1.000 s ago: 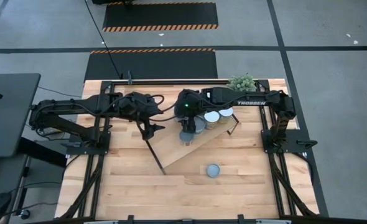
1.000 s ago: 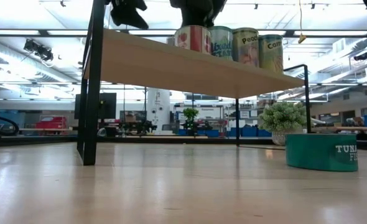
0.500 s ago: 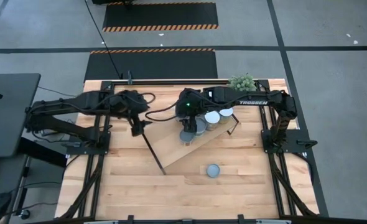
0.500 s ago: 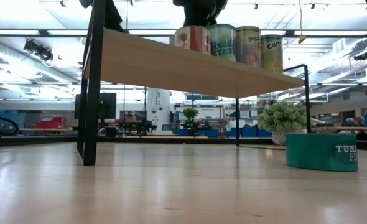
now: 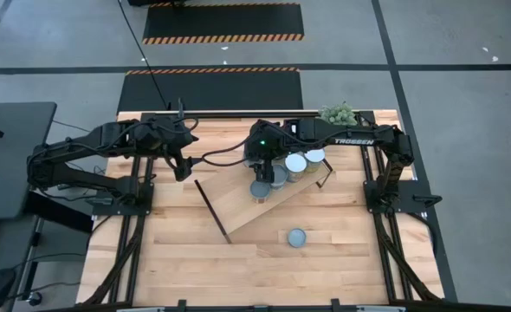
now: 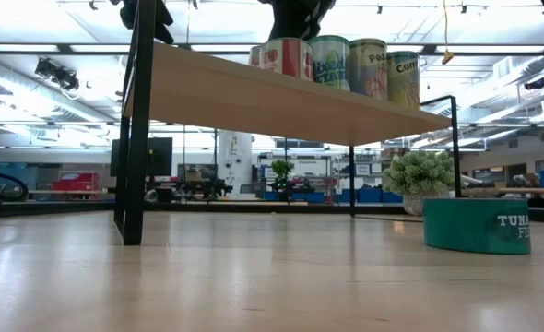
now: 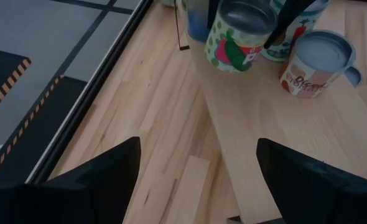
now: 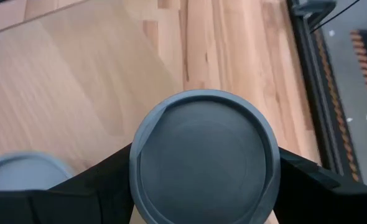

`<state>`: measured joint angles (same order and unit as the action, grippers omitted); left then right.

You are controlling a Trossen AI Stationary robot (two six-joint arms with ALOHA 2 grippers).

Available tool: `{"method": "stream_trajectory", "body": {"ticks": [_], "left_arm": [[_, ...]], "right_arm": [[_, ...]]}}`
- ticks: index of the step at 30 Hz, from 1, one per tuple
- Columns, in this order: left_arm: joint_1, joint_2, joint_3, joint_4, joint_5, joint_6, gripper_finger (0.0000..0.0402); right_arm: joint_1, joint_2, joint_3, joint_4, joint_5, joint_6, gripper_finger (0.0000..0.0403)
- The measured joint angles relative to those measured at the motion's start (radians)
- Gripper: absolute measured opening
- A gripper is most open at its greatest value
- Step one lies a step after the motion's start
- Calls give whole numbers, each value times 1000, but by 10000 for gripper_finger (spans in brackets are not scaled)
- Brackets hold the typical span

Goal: Pick and place cans onto a shelf
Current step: Put the small canned peas on the shelf aligned with the other big canned mixed vegetables

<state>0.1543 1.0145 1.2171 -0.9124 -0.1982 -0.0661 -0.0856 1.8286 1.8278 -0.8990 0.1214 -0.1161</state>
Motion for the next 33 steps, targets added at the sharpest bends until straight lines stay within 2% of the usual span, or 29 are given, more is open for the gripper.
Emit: {"method": "stream_trajectory", "body": {"ticks": [7, 25, 33], "left_arm": [[0, -4, 0, -3, 0, 2, 325], [0, -35, 0, 9, 0, 7, 325], [0, -35, 0, 10, 0, 6, 325]], "right_arm": [[-3, 3, -30, -29, -48, -1, 295], [-21, 3, -31, -49, -36, -22, 295], [-30, 3, -31, -52, -67, -22, 302]]}}
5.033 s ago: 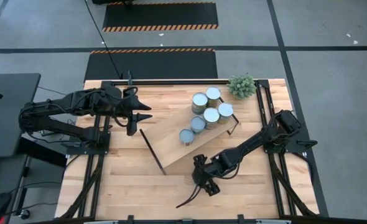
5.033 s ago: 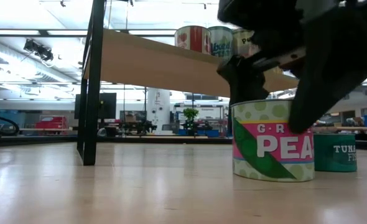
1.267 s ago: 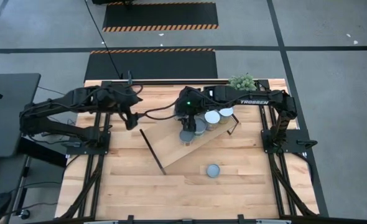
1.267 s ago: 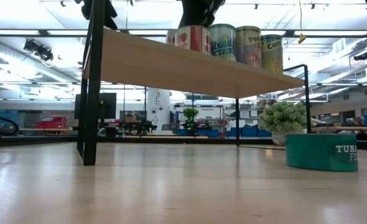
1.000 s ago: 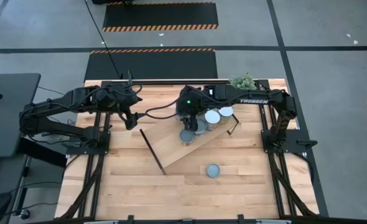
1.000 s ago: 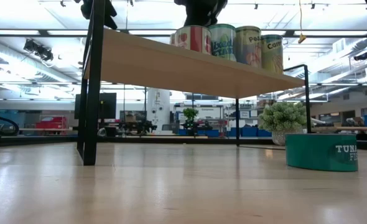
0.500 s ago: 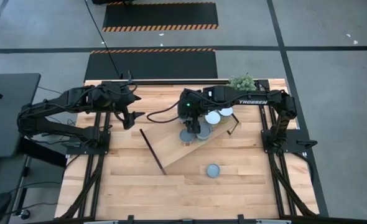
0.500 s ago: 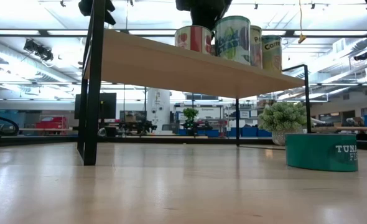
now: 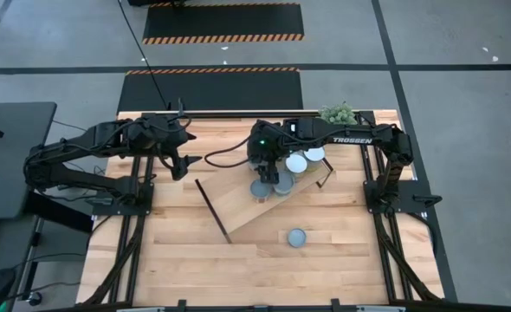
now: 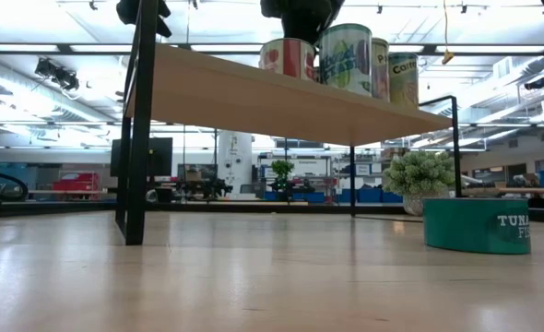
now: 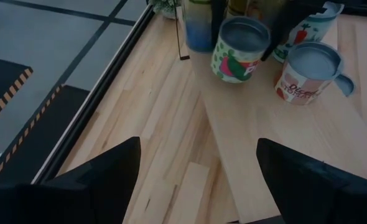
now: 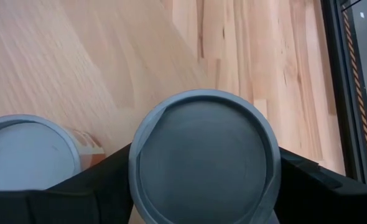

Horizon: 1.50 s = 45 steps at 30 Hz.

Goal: Pick and place cans onto a shelf
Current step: Put the small canned peas on the shelf aligned with the other big canned mixed vegetables, then adjust the big canned peas on the shelf

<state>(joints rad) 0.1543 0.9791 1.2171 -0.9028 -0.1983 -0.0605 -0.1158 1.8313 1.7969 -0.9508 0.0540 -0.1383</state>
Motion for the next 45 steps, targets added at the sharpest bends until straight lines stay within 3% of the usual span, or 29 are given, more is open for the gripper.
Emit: {"method": "stream_trajectory", "body": {"ticks": [45], "left_arm": [[0, 0, 0, 0, 1, 4, 325]], "right_arm": [[3, 1, 26, -46, -31, 4, 346]]}}
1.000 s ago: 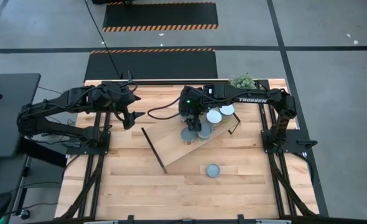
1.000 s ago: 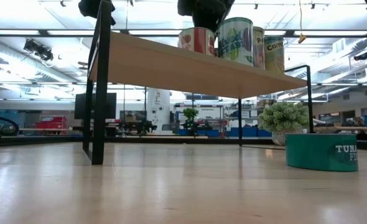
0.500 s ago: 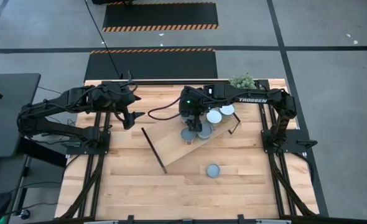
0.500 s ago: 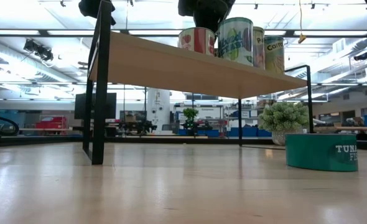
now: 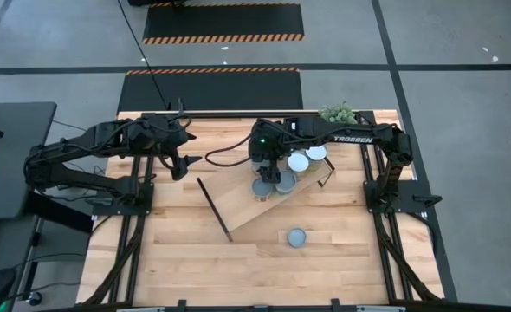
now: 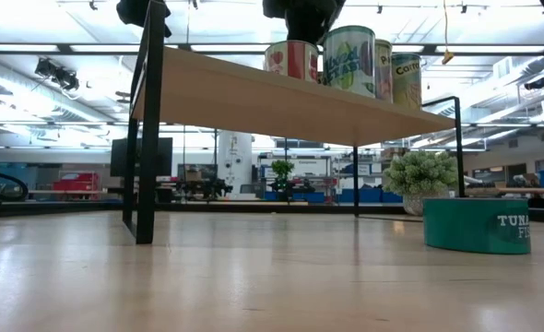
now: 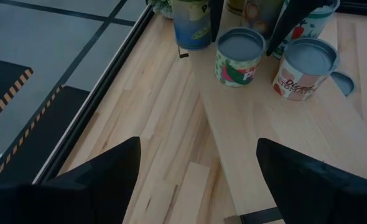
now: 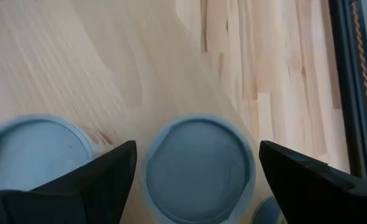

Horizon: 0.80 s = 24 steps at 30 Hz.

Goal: Pick and place cans onto a shelf
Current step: Adjust the big canned peas on the shelf

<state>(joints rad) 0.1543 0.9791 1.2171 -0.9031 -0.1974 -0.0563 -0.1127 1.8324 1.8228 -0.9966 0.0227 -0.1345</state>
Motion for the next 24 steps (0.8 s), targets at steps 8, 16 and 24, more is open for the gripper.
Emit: {"method": "stream_trajectory", "body": {"ticks": [8, 16, 24], "left_arm": [[0, 0, 0, 0, 0, 0, 325], [0, 0, 0, 0, 0, -11, 325], [0, 0, 0, 0, 0, -12, 325]], "right_arm": [[13, 0, 101, -4, 14, 3, 342], [-47, 0, 228, -22, 165, 30, 325], [-185, -1, 239, -77, 142, 194, 306]]}}
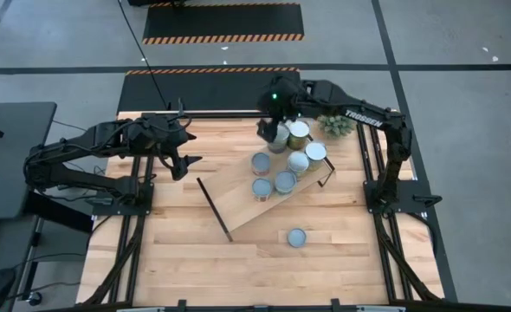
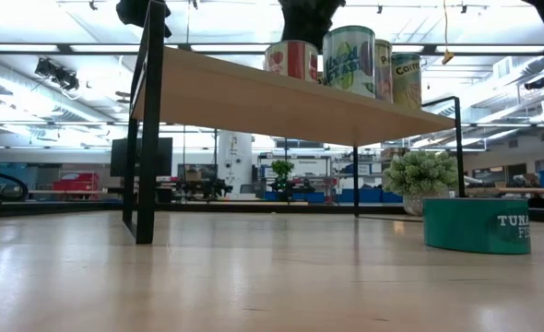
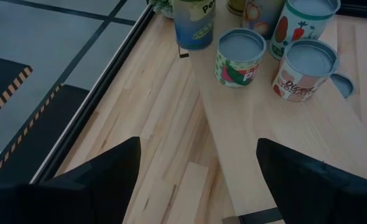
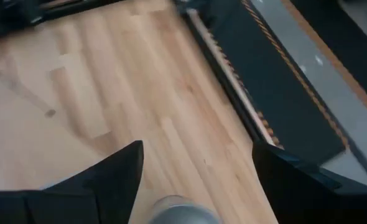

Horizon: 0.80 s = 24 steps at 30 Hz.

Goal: Pick and place cans onto a shelf
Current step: Adjust the big canned peas on the shelf

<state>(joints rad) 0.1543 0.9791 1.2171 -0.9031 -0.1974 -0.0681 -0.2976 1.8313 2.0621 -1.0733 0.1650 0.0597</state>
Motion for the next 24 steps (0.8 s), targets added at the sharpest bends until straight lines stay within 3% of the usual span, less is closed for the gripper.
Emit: {"method": "stream_trajectory", "body": {"ticks": [11, 24], "left_arm": [[0, 3, 0, 2, 0, -7, 325], [0, 3, 0, 15, 0, -8, 325]], "right_arm": [[-66, 22, -2, -114, 26, 104, 269], [-84, 48, 1, -189, 24, 109, 255]]}}
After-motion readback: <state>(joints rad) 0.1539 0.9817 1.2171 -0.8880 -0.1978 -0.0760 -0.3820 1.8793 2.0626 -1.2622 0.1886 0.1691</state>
